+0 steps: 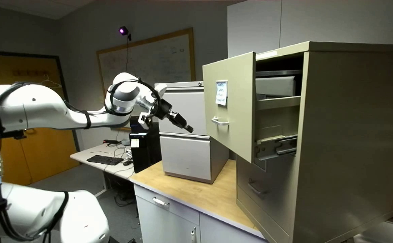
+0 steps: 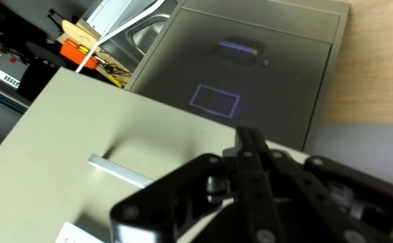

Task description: Close the top drawer of the cabinet at the right

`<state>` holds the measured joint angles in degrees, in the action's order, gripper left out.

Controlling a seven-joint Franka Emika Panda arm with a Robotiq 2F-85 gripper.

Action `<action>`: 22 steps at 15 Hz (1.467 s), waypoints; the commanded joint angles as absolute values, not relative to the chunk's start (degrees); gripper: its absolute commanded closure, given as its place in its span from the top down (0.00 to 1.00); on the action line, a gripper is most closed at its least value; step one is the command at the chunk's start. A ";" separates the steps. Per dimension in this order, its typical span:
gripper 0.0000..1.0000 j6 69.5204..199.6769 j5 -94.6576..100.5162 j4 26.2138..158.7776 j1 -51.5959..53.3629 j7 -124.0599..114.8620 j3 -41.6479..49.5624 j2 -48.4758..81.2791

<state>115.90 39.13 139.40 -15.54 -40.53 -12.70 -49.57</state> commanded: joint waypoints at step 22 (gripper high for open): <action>0.00 125.80 56.09 112.92 -12.60 -60.67 -2.47 -21.95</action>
